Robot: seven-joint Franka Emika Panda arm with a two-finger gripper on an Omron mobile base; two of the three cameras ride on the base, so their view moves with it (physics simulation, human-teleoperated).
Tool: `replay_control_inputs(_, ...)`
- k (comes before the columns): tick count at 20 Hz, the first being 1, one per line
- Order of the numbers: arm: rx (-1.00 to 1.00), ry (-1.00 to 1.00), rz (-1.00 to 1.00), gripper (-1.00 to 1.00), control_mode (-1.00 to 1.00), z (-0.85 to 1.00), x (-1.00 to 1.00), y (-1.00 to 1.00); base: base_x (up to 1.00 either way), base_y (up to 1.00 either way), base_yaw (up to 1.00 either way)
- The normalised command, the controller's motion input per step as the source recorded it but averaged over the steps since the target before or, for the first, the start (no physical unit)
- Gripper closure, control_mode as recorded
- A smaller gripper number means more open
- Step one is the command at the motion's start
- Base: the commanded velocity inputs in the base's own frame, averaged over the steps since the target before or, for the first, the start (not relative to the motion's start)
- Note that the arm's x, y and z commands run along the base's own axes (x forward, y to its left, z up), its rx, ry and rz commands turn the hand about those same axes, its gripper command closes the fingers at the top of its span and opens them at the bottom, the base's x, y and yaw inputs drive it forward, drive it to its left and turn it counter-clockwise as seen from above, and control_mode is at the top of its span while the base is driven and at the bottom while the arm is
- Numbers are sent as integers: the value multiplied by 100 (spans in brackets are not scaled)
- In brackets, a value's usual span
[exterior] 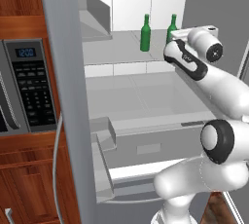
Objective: Place the beers on the top shelf of the fridge to keep them out of children's reach, and place the kiwi on lower shelves for easy access.
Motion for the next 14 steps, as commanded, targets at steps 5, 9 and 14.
replay_control_inputs(5,-16,18,2,-100,-100,27,-92,42,0,0,0)
replay_control_inputs(9,-15,20,0,-100,-100,22,-96,54,0,0,0)
replay_control_inputs(14,-4,27,0,-100,-100,7,-100,39,0,0,0)
